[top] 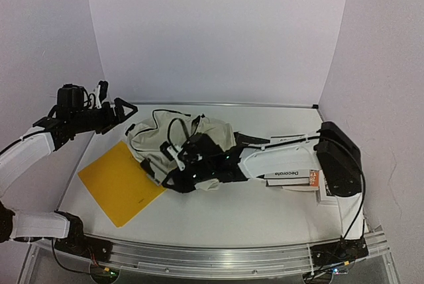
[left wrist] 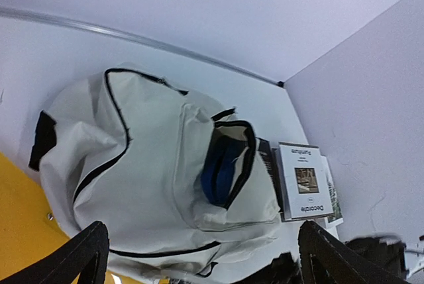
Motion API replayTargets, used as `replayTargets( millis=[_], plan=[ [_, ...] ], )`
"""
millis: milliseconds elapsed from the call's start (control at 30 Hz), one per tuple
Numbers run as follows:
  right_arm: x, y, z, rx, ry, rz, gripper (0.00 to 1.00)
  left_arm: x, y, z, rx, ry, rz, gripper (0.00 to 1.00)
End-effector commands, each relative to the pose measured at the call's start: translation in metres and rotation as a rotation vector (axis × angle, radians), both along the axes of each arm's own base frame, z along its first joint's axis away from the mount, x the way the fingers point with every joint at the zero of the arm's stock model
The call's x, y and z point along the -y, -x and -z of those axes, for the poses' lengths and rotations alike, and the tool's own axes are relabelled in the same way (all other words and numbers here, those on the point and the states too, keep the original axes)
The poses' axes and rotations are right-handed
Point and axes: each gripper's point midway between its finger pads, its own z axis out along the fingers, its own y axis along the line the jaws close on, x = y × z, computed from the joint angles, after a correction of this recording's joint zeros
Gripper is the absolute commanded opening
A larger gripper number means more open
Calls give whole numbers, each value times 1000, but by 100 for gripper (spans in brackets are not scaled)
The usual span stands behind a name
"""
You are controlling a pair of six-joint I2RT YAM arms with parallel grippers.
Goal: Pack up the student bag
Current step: Pick up the stationery from the center of the board, then place the stationery in the student bag.
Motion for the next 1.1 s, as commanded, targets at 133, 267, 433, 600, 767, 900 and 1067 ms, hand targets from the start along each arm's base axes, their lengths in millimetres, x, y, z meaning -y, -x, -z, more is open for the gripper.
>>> replayTargets(
  millis=[133,267,433,600,767,900,1067],
  plan=[
    [48,-72,-203,-69,-626,110,0,38,16,-90,303,145,274,100],
    [72,-73,-241,-146,-827,65,0,70,24,-100,312,194,396,100],
    [91,-46,-287,-156,-1020,-63,0,123,47,-126,376,280,592,100],
    [106,-25,-314,-164,-1121,-149,0,132,54,-147,430,357,661,100],
    [112,-19,-321,-158,-1137,-166,0,138,49,-144,409,347,662,100],
    [116,-15,-326,-151,-1152,-179,0,143,48,-143,397,354,668,99],
    [112,-16,-321,-162,-1141,-187,0,160,56,-151,416,377,729,99]
  ],
)
